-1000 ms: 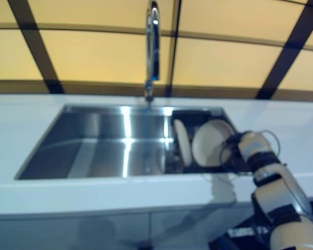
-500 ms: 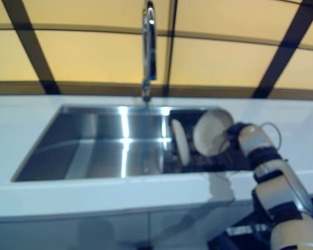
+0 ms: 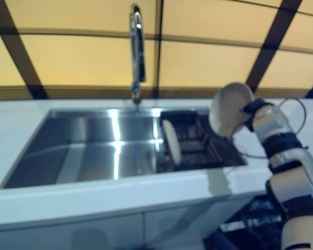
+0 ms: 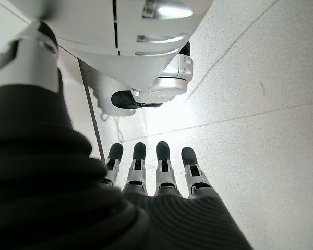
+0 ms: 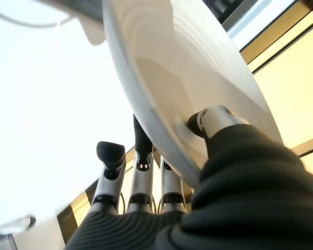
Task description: Take plates into dishwasher
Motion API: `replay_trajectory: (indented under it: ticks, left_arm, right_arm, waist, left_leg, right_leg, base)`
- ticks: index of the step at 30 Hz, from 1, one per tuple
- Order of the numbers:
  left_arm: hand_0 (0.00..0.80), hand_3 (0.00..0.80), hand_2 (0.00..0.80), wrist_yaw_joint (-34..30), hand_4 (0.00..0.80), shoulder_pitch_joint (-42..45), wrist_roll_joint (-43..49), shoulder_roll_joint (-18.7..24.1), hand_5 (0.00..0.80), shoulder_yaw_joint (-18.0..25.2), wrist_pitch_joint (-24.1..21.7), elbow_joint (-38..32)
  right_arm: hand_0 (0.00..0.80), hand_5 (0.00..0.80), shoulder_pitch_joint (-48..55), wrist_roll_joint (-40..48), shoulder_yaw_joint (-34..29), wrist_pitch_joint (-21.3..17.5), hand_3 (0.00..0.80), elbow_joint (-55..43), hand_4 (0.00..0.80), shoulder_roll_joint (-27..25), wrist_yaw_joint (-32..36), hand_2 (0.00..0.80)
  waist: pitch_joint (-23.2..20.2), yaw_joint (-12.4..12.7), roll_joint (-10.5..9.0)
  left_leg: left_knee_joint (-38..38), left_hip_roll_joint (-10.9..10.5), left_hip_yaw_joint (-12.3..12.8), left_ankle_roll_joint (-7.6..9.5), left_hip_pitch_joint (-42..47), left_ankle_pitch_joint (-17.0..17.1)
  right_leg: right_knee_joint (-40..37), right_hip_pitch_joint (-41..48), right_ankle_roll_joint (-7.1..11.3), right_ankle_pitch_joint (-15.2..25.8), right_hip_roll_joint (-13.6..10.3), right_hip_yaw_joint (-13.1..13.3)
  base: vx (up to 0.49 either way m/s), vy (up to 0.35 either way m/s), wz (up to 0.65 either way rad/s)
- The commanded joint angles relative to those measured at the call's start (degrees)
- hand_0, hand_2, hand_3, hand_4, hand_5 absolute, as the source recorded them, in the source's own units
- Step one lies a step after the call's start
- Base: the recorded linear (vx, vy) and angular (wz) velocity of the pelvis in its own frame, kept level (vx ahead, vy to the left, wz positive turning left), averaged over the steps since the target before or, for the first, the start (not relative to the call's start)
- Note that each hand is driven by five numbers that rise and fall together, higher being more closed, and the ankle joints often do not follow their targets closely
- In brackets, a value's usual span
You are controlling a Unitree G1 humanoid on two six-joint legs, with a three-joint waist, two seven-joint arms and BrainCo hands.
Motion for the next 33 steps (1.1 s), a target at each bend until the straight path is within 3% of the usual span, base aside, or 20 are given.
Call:
replay_trajectory:
  ticks: [1, 11, 20, 33]
  left_arm:
    - [0.000, 0.000, 0.000, -0.3, 0.000, -0.3, -0.9, 0.6, 0.000, -4.2, 0.5, 3.6]
    - [0.000, 0.000, 0.000, -1.3, 0.000, -0.1, 1.2, 2.0, 0.000, -3.9, 1.0, 2.8]
    - [0.000, 0.000, 0.000, -2.4, 0.000, -0.5, 2.6, 2.3, 0.000, -3.6, 1.5, 2.0]
    - [0.000, 0.000, 0.000, -3.0, 0.000, -0.7, 3.6, 2.1, 0.000, -2.0, 1.2, 2.7]
  right_arm:
    - [0.800, 0.800, -10.1, -4.8, 7.5, -2.8, 0.800, -1.6, 0.800, -7.6, -4.3, 0.800]
    - [0.800, 0.800, -11.4, -10.4, 10.7, -3.4, 0.800, -5.8, 0.800, -16.1, -6.5, 0.800]
    - [0.800, 0.800, -5.1, -16.0, 8.1, -6.8, 0.800, -7.0, 0.800, -21.4, -6.8, 0.800]
    - [0.800, 0.800, 19.3, -16.2, -9.9, -9.3, 0.800, -8.5, 0.800, -26.7, -7.2, 0.800]
  waist:
    - [-3.9, 0.3, -1.24]
    - [-4.4, -2.0, -1.92]
    - [-4.5, -4.5, -1.83]
    - [-3.5, -8.1, -1.84]
  left_leg:
    - [-0.1, 0.2, 3.9, -0.27, 4.8, -4.8]
    - [-0.1, 0.1, 5.2, 0.25, 5.2, -5.4]
    - [-0.1, 0.3, 7.0, 0.73, 6.1, -6.0]
    - [-0.1, 1.0, 9.5, 1.32, 6.5, -6.5]
  right_leg:
    - [-0.1, -1.6, 1.42, 2.8, -0.7, 3.2]
    - [-0.1, -2.5, 2.11, 3.4, -0.6, 5.3]
    - [-0.1, -3.2, 2.60, 3.9, -0.5, 7.7]
    - [0.3, -5.0, 3.21, 4.7, -0.4, 10.2]
  base:
    - [0.000, 0.000, 0.00]
    - [-0.003, 0.015, -0.07]
    - [0.018, 0.027, -0.17]
    - [0.010, 0.001, -0.13]
